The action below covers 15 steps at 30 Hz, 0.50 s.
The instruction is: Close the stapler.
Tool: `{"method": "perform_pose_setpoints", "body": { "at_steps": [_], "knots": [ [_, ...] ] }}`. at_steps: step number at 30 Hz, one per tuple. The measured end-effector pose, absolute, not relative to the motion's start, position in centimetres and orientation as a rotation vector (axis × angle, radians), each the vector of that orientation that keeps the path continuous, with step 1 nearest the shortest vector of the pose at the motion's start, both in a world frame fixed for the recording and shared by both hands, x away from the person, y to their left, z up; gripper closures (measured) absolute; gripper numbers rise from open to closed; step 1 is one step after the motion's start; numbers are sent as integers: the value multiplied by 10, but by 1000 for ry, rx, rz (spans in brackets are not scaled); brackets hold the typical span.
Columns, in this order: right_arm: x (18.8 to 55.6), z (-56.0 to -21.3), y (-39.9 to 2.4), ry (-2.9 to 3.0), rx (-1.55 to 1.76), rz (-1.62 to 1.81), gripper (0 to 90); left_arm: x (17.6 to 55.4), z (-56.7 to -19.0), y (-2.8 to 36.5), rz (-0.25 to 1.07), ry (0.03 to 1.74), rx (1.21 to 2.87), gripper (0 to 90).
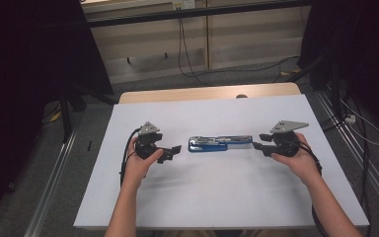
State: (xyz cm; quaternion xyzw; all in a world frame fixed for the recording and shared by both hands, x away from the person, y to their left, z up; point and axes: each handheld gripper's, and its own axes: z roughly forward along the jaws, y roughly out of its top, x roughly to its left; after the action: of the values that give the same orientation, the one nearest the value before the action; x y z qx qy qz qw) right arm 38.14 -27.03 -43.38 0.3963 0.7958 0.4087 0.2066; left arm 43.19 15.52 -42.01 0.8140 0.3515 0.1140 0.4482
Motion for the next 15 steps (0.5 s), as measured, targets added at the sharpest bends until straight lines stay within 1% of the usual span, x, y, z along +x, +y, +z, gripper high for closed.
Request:
{"method": "perform_pose_setpoints", "body": {
  "at_steps": [3,8,11,15],
  "knots": [
    [381,-434,-273,2212,1119,1124,705,432,-421,155,276,870,2019,59],
    [382,-437,-279,2199,1165,1117,845,432,-422,153,277,869,2026,59],
    [383,-440,-282,2199,1182,1102,897,432,-423,152,273,870,2033,59],
    [384,-444,-284,2205,1198,1086,900,432,-423,151,271,869,2029,59]
  ]
}}
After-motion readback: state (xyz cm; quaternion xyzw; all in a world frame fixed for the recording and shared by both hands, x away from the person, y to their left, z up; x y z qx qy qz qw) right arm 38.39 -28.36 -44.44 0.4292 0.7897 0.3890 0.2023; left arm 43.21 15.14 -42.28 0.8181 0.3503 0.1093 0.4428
